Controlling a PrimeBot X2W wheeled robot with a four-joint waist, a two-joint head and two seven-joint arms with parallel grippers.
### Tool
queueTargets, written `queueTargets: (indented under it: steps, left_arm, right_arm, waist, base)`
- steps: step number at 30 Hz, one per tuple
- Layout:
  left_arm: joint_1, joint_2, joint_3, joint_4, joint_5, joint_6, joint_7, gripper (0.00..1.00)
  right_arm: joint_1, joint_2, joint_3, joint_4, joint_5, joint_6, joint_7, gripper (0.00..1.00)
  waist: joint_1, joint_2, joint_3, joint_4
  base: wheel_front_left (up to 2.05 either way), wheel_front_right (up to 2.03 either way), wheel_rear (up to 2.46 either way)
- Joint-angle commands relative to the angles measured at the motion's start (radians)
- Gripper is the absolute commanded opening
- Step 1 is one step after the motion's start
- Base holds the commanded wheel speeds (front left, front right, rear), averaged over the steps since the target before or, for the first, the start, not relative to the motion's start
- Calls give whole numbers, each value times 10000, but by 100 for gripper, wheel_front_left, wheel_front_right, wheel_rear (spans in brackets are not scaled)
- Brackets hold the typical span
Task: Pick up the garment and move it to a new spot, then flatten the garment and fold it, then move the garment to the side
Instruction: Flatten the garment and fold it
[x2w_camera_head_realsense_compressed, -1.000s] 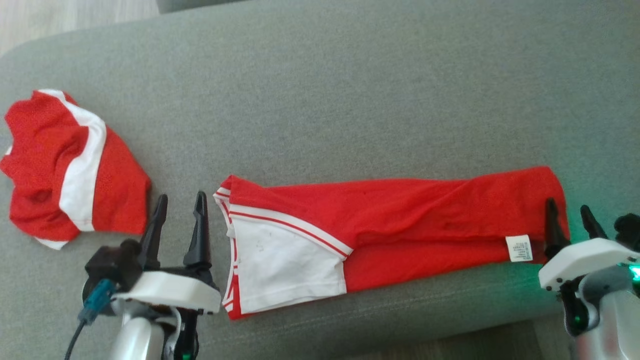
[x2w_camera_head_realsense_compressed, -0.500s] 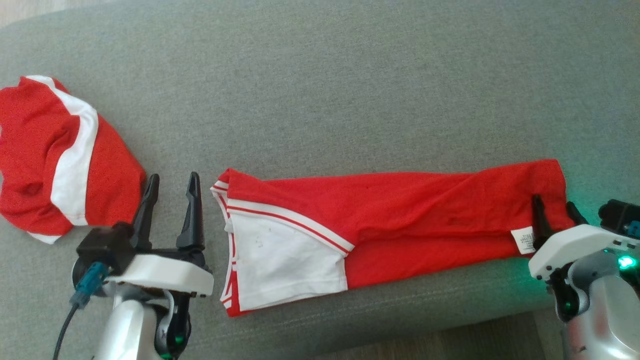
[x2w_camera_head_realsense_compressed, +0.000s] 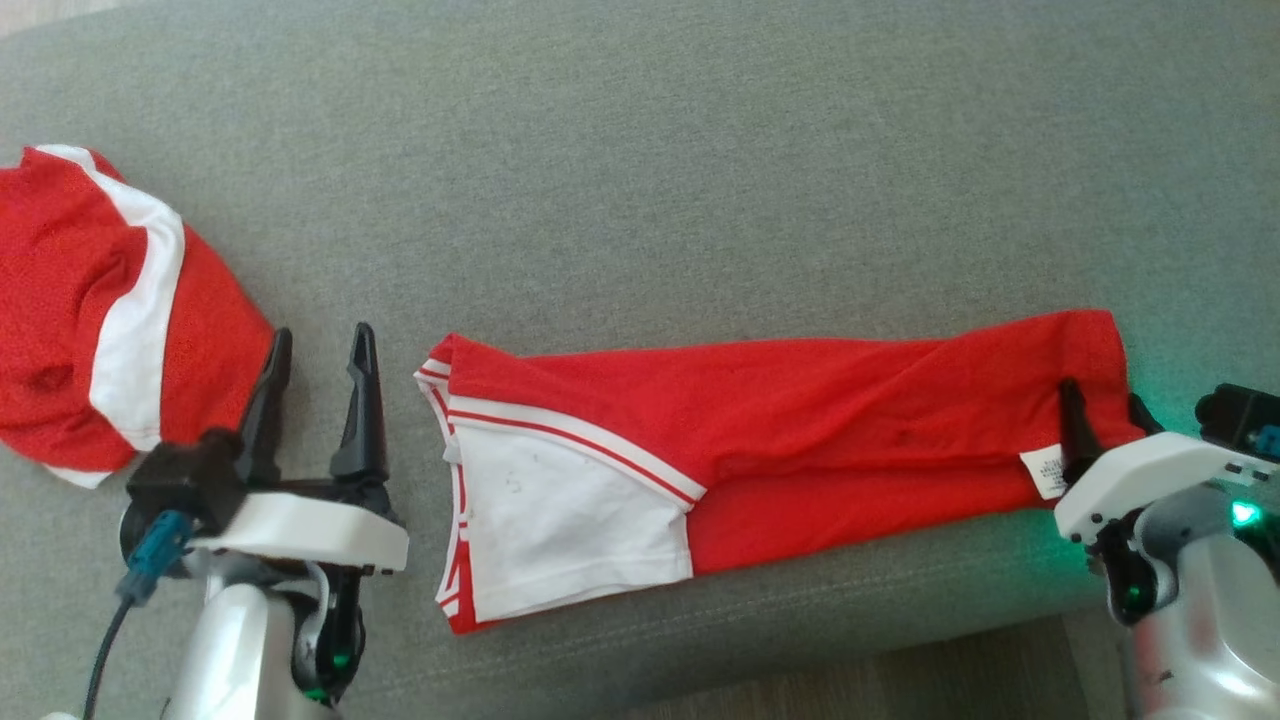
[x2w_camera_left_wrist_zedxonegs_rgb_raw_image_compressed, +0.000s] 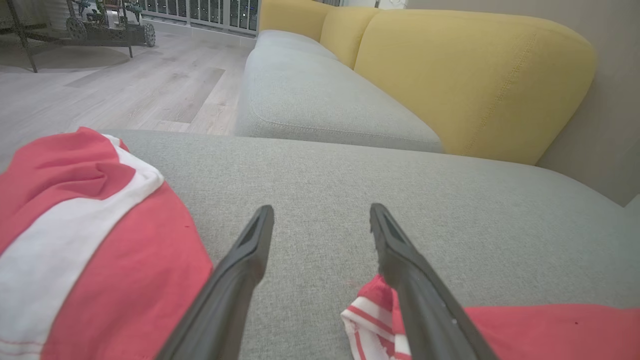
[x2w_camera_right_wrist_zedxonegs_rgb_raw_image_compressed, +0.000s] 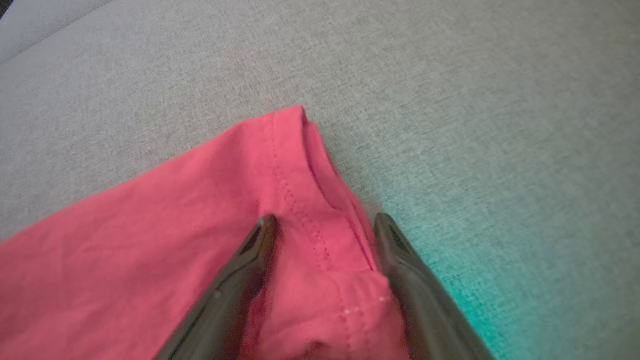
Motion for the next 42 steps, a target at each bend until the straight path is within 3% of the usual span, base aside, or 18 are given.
queueTargets:
  steps: [1,2,3,4,13,28,35,42]
  left_arm:
    - [-339,32,423,-323,109,-46,-120,100]
    - [-345,32,443,-319,114,-50,-120,100]
    - [-348,32,461,-314,119,-53,-120,100]
    - [-347,32,481,-308,124,-55,-120,100]
    - [-211,32,526,-284,7,-22,-120,100]
    - [147,32,105,-376,-599,328,-120,100]
    - [325,32,19,-366,-782,480,-120,100]
    - [705,32,54,-364,-936,576,-120,100]
  right_arm:
    - [-141,-22,404,4,121,-4,91,100]
    - [-136,-22,515,59,248,-4,140,100]
    - [-128,-22,600,101,381,-4,186,67]
    - [-108,-22,701,124,453,-4,230,0]
    - [6,-204,1081,-380,188,-4,50,0]
    - [-464,-1226,-534,-1280,-1609,-4,571,0]
    - [-347,-776,-136,-1609,-1719,-4,1167,0]
    - [216,-230,1191,-2735,-910,-4,2154,0]
  waist:
    - [0,0,-7,-14]
    - [0,0,-18,-24]
    - [0,0,-35,-36]
    - [0,0,-60,-49]
    - [0,0,-518,-156]
    - [0,0,-1150,78]
    - [0,0,-1489,138]
    - [0,0,-2109,2]
  base:
    - [0,0,0]
    - [0,0,0]
    - [0,0,0]
    - [0,0,0]
    - [0,0,0]
    - [0,0,0]
    - [0,0,0]
    - [0,0,0]
